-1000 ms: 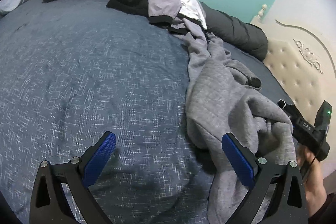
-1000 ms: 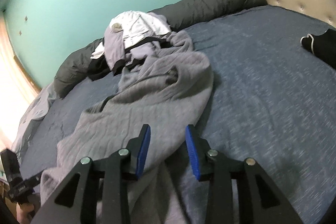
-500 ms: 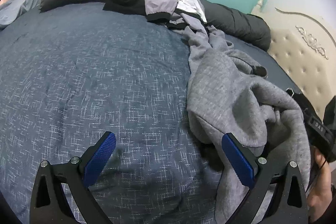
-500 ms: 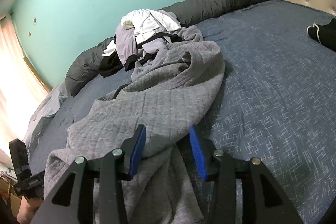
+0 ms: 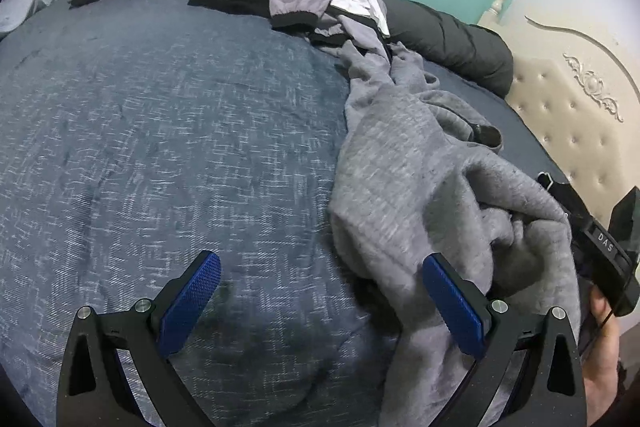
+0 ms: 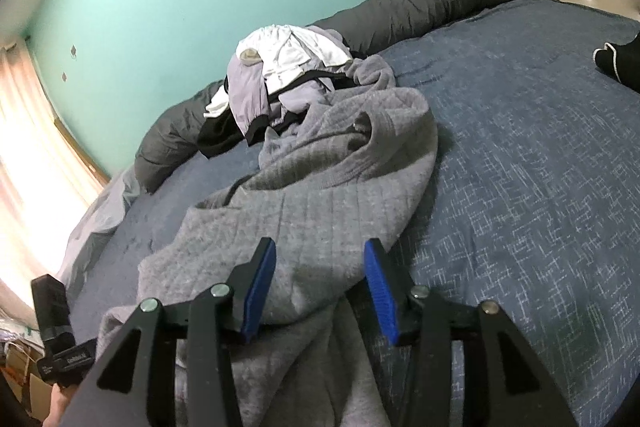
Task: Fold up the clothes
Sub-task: 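Open the right gripper and release the sweatshirt on the bed, then grasp the sweatshirt fabric with the left gripper and pull it toward the right gripper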
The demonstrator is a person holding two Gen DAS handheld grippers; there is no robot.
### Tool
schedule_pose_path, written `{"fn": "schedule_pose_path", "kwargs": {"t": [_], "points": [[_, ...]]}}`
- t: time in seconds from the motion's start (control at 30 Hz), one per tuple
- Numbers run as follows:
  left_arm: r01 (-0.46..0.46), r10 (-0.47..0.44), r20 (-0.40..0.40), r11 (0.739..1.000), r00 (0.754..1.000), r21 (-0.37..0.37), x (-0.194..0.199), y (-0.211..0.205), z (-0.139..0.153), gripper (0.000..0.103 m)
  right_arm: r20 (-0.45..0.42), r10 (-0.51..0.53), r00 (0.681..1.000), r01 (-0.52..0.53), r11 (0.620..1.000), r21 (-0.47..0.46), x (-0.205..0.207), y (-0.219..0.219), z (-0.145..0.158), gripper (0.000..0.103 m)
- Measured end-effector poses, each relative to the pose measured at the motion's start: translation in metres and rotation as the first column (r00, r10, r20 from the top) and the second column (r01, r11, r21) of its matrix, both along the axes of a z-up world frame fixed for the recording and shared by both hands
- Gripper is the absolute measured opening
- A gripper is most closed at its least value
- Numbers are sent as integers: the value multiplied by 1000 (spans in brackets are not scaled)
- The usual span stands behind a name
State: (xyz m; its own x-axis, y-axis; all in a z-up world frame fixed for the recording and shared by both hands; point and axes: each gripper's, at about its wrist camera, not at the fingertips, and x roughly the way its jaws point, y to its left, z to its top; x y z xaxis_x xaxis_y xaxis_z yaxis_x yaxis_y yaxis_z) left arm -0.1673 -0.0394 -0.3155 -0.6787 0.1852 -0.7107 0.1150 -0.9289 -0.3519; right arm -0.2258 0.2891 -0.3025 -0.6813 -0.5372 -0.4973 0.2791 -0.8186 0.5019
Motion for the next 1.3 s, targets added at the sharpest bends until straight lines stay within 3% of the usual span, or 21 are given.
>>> {"fn": "schedule_pose_path", "kwargs": {"t": [0.43,0.73,0.97,1.07,1.3], "points": [[48,-55,61,993,997,108,-39,6,-7,101,5,-31,1000,31,997,-70,-3,17,5,47],[80,-91,91,990,992,115,-46,12,-13,70,7,-27,1000,28,996,-86,-3,17,5,47],[114,-124,73,986,990,122,-46,17,-9,19,8,-33,999,34,995,-93,-4,18,5,47],[123,-130,67,988,989,98,-47,18,-4,11,9,-30,1000,31,995,-95,-5,17,5,47],[126,-126,3,992,992,-21,-36,2,42,8,18,-33,999,35,993,-112,-6,20,4,47]]}}
